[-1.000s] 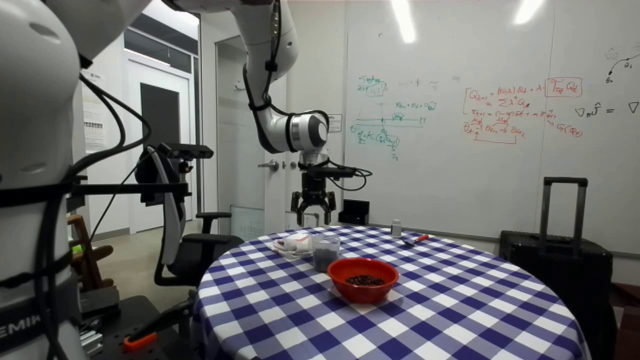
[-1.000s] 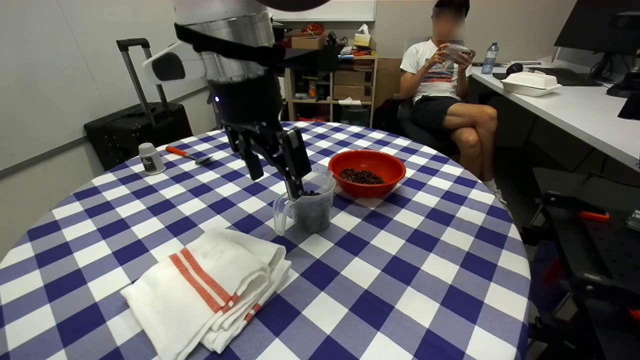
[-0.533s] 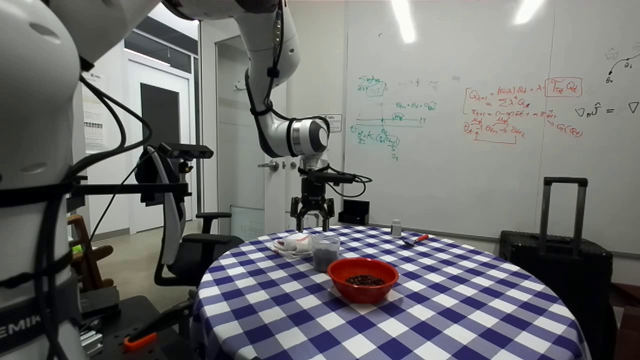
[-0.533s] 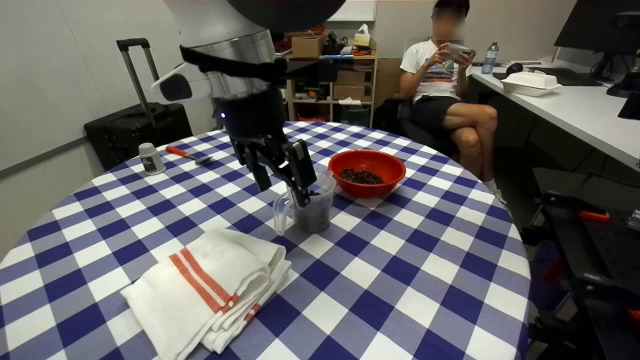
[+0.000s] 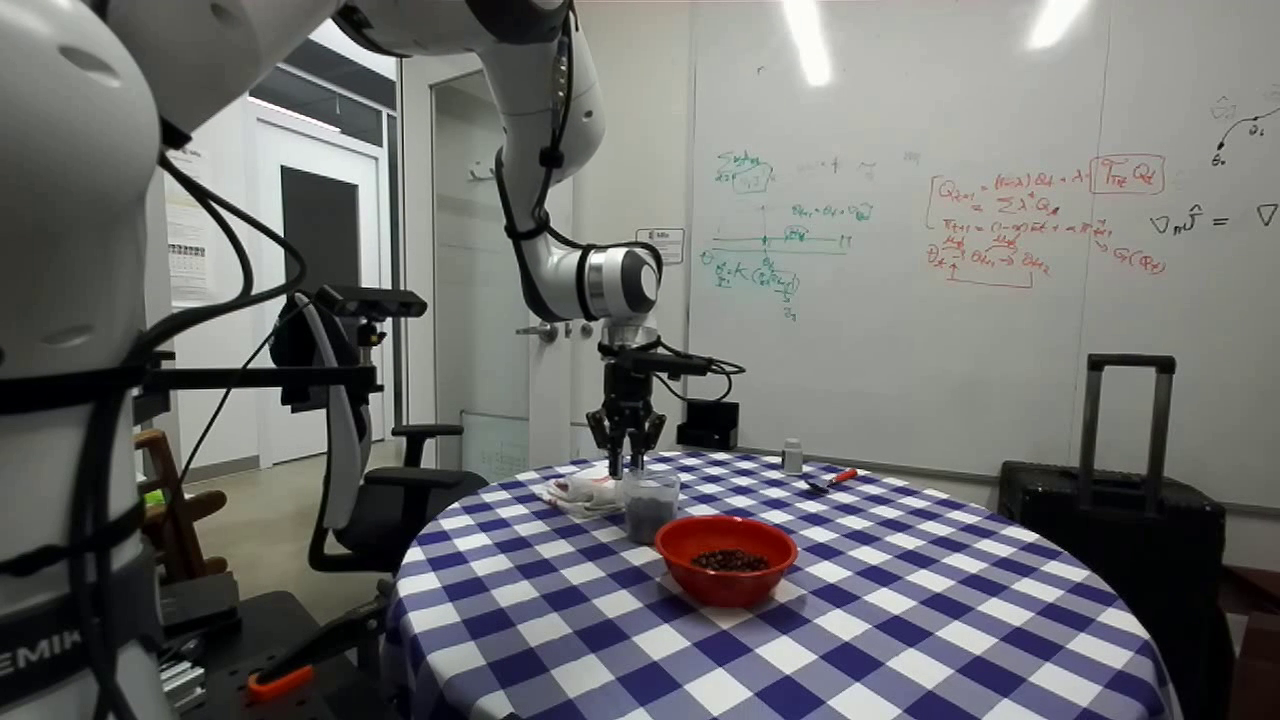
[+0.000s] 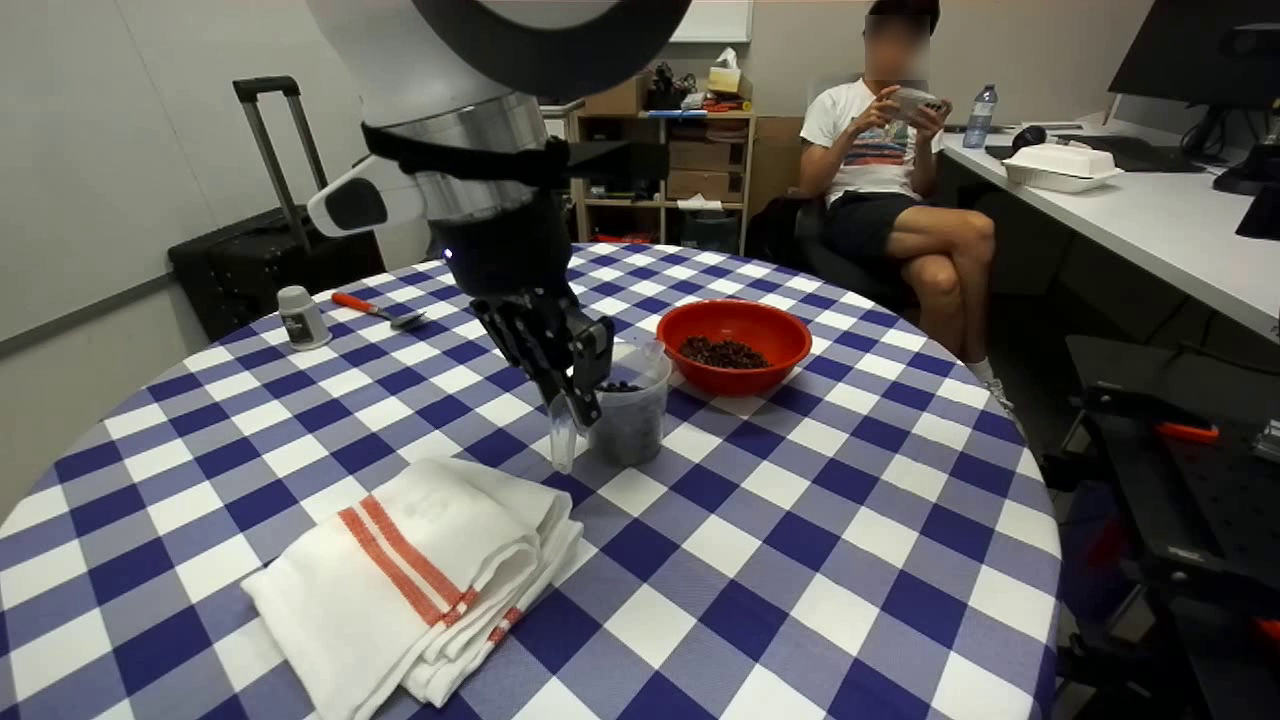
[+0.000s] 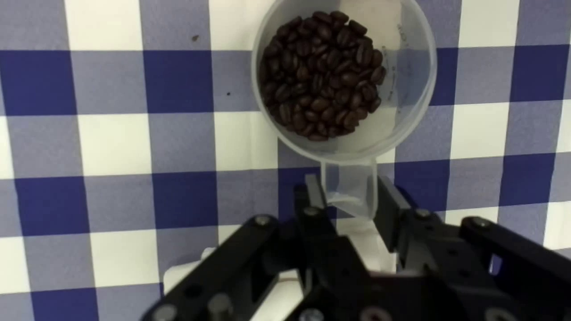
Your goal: Pour some contents from the transparent jar into the bowl
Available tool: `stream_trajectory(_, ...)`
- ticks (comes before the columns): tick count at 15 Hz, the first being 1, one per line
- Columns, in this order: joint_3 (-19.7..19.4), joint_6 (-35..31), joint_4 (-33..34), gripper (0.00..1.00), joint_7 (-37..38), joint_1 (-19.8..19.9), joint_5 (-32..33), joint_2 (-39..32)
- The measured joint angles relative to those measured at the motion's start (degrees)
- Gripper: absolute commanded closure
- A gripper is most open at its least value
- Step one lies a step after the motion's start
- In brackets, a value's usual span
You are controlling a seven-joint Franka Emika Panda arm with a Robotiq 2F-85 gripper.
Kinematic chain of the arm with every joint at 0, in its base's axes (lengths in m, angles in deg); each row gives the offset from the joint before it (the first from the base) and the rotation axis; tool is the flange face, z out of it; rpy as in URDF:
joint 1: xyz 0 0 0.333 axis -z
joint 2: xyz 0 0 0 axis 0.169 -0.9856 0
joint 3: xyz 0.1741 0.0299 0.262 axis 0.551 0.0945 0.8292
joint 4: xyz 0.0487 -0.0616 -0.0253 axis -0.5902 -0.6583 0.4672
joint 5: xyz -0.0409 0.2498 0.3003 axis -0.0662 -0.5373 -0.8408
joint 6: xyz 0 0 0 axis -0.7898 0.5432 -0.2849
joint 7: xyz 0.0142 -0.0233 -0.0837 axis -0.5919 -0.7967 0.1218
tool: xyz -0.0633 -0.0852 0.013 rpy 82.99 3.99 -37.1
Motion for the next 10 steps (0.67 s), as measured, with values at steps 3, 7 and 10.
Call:
stream_trajectory(3,0.0,0.2,0.7,0.93,0.0,0.0,0.0,-0.4)
stream_trajectory(7,-0.1,0.1,1.5,0.93,0.0,0.3,-0.1,-0.4)
stream_trajectory(10,0.0,-0.9,1.7,0.93,-0.1,2.4,-1.3,0.7)
